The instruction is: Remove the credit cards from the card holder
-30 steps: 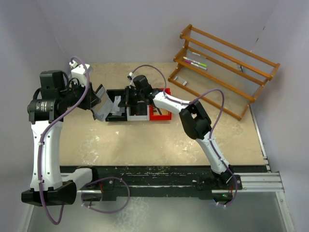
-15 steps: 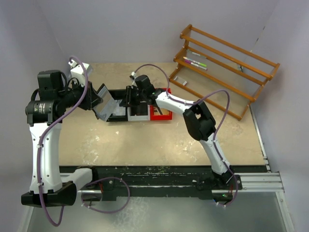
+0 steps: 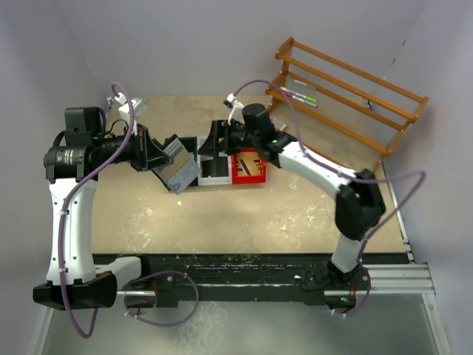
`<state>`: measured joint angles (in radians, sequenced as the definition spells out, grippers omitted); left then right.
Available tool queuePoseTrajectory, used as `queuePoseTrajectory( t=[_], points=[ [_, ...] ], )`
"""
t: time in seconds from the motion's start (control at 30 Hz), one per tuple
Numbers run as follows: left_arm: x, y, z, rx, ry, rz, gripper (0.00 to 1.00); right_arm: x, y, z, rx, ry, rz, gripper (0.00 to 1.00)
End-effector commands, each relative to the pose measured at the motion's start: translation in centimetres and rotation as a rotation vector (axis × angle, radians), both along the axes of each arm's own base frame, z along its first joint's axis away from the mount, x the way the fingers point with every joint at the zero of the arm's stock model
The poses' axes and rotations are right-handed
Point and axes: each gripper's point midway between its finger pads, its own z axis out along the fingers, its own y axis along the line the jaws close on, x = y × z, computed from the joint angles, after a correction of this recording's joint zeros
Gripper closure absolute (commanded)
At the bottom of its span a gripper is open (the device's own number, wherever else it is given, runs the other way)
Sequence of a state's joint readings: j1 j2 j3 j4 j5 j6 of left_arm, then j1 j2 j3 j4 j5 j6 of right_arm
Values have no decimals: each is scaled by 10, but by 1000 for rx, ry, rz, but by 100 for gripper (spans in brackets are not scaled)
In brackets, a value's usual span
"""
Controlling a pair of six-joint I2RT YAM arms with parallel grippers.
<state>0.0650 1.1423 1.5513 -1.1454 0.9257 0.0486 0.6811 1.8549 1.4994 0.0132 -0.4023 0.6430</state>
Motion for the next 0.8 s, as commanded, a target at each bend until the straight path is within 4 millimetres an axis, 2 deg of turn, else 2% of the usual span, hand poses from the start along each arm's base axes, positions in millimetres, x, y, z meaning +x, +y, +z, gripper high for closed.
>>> queuePoseTrajectory(
  t=[0.0, 0.07, 0.2, 0.33, 0.47, 0.53, 0.63, 0.77],
  points=[
    [-24, -22, 22, -138, -41, -183, 97, -63, -12, 127, 173, -333, 265, 14],
    [-31, -25, 26, -170, -45, -223, 97, -92, -17, 144, 211, -347, 385, 11],
    [-41, -31, 27, -231, -28, -288, 97, -132, -15, 165, 274, -372, 566, 5],
    [-50, -35, 24, -283, 5, -335, 98, -166, 3, 170, 296, -362, 681, 4],
    [-61, -38, 26, -322, 20, -375, 98, -181, 19, 164, 257, -351, 747, 5],
    [-67, -39, 27, -341, 25, -395, 98, -186, 22, 162, 251, -347, 772, 9],
    [-69, -39, 27, -340, 25, -400, 98, -192, 20, 167, 272, -349, 797, 21],
    [-70, -38, 24, -327, 21, -399, 98, -206, 14, 178, 329, -349, 831, 43]
  ],
)
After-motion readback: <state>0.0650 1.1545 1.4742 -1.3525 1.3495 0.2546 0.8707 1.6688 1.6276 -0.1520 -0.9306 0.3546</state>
